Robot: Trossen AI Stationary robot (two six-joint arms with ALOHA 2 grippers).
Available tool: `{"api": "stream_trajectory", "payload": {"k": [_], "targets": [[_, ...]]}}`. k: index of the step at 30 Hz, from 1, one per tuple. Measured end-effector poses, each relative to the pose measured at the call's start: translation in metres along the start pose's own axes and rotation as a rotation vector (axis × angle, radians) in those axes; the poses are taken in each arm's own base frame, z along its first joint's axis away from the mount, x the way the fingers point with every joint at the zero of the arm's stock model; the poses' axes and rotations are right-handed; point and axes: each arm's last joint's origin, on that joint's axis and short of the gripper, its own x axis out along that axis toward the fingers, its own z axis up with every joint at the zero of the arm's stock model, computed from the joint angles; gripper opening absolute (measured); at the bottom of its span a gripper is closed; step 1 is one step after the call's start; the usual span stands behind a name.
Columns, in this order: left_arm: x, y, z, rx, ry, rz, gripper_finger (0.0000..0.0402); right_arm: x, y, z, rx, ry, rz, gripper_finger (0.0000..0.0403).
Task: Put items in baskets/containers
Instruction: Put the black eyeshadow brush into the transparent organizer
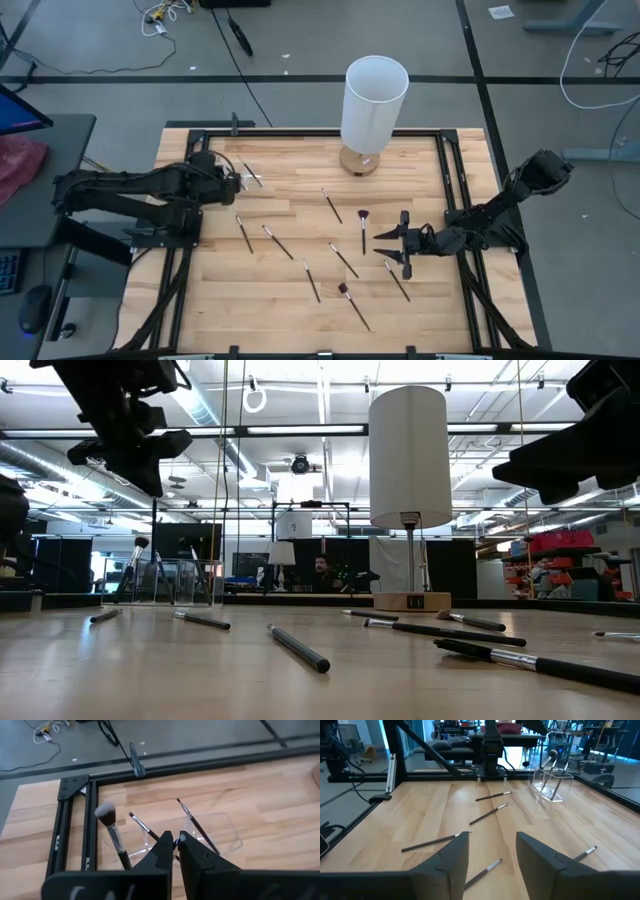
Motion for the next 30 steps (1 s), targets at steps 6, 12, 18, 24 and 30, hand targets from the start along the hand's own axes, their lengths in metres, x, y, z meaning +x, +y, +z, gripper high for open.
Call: {"api": "stream_trajectory", "payload": {"k": [6,12,18,24,30], "targets": [[0.004,-0.002,0.009,0.002,0.007,0.001,0.0015,0.001,-0.001,0.0,0.006,0.0,-0.005,0.0164],[0.015,-0.002,0.008,-0.011,0.011,0.018,0.0016,0.001,-0.001,0.0,0.008,0.0,-0.003,0.0164],[0.031,0.0,-0.001,-0.054,0.035,0.031,0.0016,0.001,-0.001,0.0,0.008,0.0,-0.003,0.0164],[0.044,0.001,-0.01,-0.089,0.06,0.034,0.0016,0.001,-0.001,0.0,0.008,0.0,-0.003,0.0164],[0.054,0.002,-0.014,-0.122,0.082,0.02,0.0016,0.001,-0.001,0.0,0.008,0.001,-0.003,0.0164]]}}
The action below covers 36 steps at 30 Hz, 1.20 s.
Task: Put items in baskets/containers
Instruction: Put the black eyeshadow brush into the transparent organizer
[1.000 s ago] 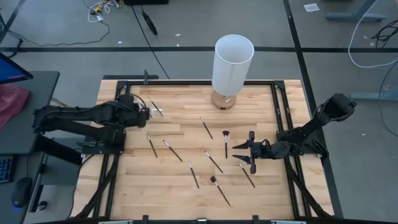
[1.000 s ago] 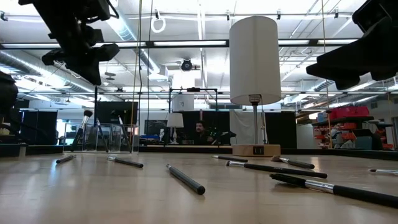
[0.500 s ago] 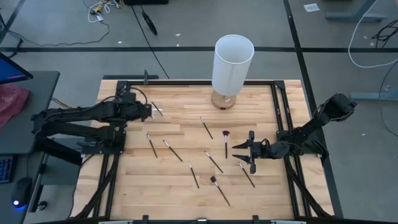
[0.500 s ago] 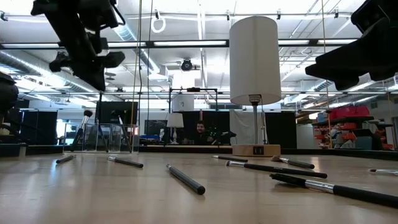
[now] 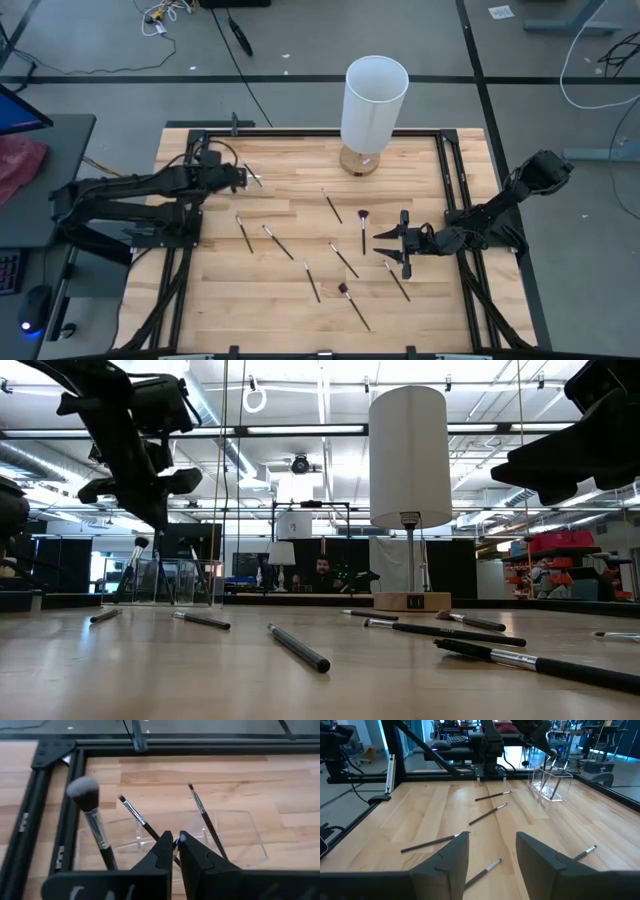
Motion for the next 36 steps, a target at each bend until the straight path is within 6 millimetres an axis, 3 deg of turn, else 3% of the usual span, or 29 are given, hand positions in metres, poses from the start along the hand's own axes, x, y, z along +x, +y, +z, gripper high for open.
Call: {"api": "stream_trajectory", "payload": {"k": [16,36], "targets": [[0.012,0.005,0.006,-0.033,0.039,0.008,0.0019,0.0,0.0,0.0,0.0,0.001,0.0,0.0164],[0.013,0.006,0.007,-0.027,0.01,0.036,0.0062,0.0,0.0,0.0,-0.001,0.001,0.0,0.0164]]}}
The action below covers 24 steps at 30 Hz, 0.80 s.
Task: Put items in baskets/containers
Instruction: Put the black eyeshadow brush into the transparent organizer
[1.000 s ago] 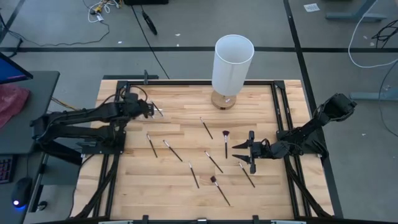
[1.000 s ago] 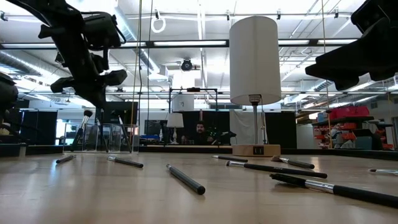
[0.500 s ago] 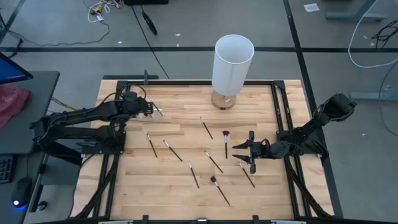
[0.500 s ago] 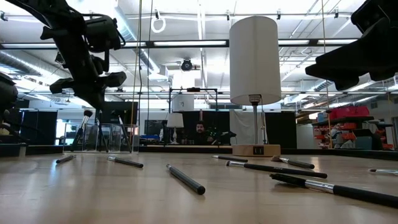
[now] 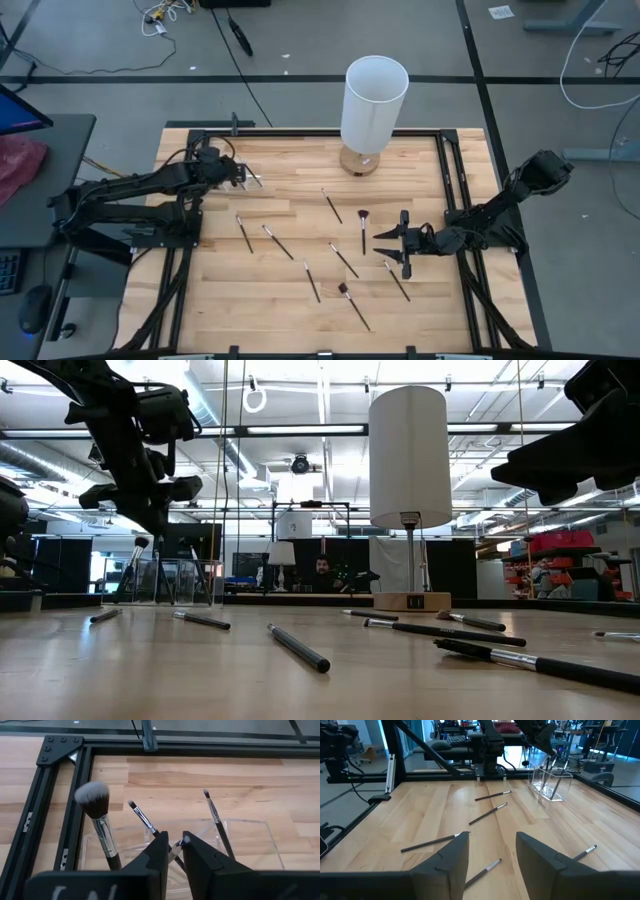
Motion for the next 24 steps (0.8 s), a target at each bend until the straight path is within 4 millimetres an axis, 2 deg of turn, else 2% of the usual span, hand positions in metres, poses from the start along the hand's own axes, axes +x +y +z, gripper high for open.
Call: {"api": "stream_trajectory", "payload": {"k": [14,24], "targets": [[-0.0002,0.0046,0.0001,0.029,-0.056,0.074,0.0137,0.0,0.0,0.0,0.009,0.0,0.0,0.0164],[-0.0012,-0.0002,0.0026,0.124,-0.105,0.054,0.0158,0.0,-0.0001,0.0,0.015,0.0,0.0,0.0164]]}}
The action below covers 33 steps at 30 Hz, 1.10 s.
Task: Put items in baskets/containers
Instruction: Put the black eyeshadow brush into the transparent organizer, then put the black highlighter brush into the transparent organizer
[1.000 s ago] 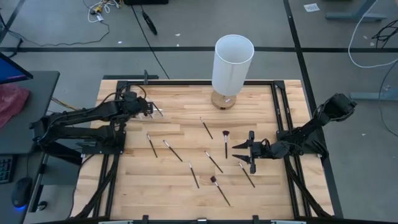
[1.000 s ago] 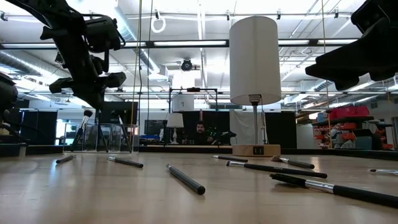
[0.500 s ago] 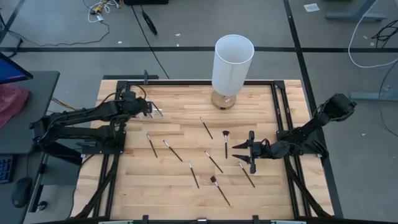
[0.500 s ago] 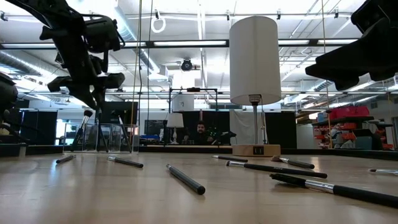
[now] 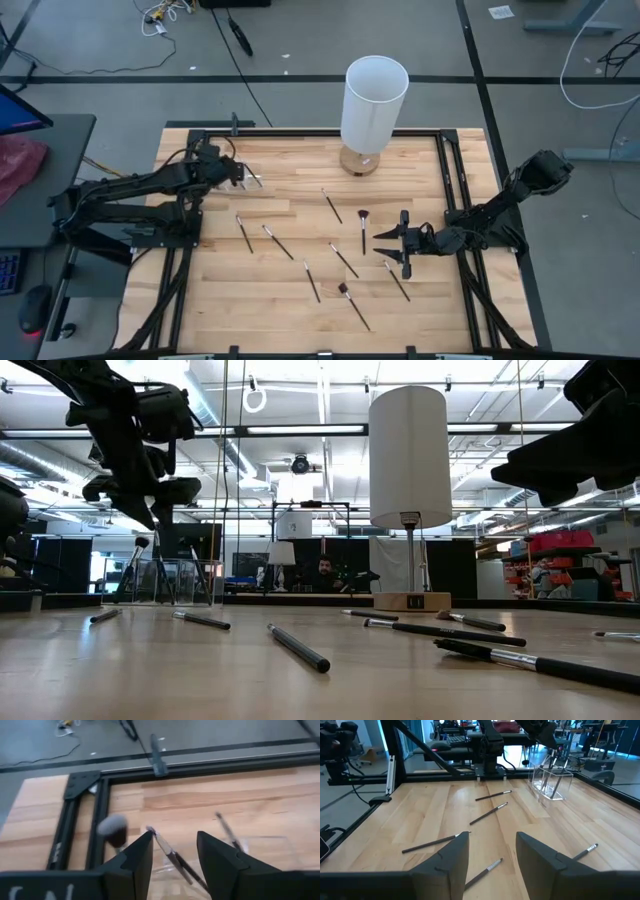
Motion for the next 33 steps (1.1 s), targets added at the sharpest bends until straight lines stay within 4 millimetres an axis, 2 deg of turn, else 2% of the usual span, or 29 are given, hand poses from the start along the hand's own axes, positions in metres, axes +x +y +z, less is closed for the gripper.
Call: {"api": "stream_trajectory", "payload": {"k": [5,9,18,23,33], "targets": [[-0.007,-0.013,0.0,0.035,-0.018,-0.138,0.0156,0.0,0.0,0.0,0.0,0.0,0.0,0.0164],[-0.021,-0.029,-0.001,0.053,-0.076,-0.286,0.0148,0.0,0.0,0.0,0.001,0.0,0.0,0.0164],[-0.073,-0.064,-0.009,0.143,-0.255,-0.676,0.0116,0.0,0.0,0.0,0.009,0.0,0.0,0.0164],[-0.099,-0.086,-0.037,0.26,-0.35,-0.756,0.0091,0.001,-0.001,0.0,0.01,-0.001,-0.007,0.0164],[-0.114,-0.152,-0.114,0.449,-0.388,-0.738,0.0048,0.003,-0.005,0.0,0.011,0.0,-0.028,0.0164]]}}
